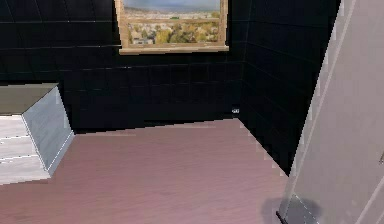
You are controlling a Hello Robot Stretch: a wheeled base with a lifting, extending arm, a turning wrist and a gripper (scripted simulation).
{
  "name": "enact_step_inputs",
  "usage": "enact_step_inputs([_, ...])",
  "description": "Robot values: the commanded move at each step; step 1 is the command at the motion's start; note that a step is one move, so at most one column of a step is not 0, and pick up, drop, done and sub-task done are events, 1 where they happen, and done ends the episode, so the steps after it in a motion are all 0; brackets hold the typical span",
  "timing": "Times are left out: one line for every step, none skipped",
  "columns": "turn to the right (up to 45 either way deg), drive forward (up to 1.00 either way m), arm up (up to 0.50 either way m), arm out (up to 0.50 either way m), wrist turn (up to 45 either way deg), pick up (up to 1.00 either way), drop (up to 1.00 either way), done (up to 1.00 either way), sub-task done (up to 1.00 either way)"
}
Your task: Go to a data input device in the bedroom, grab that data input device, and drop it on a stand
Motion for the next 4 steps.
enact_step_inputs([0.0,0.00,0.00,0.00,27.0,0.00,0.00,0.00,0.00])
enact_step_inputs([0.0,0.00,-0.26,0.00,0.0,0.00,0.00,0.00,0.00])
enact_step_inputs([0.0,0.00,0.00,0.00,0.0,0.00,1.00,0.00,0.00])
enact_step_inputs([0.0,0.00,0.10,0.00,0.0,0.00,0.00,0.00,0.00])
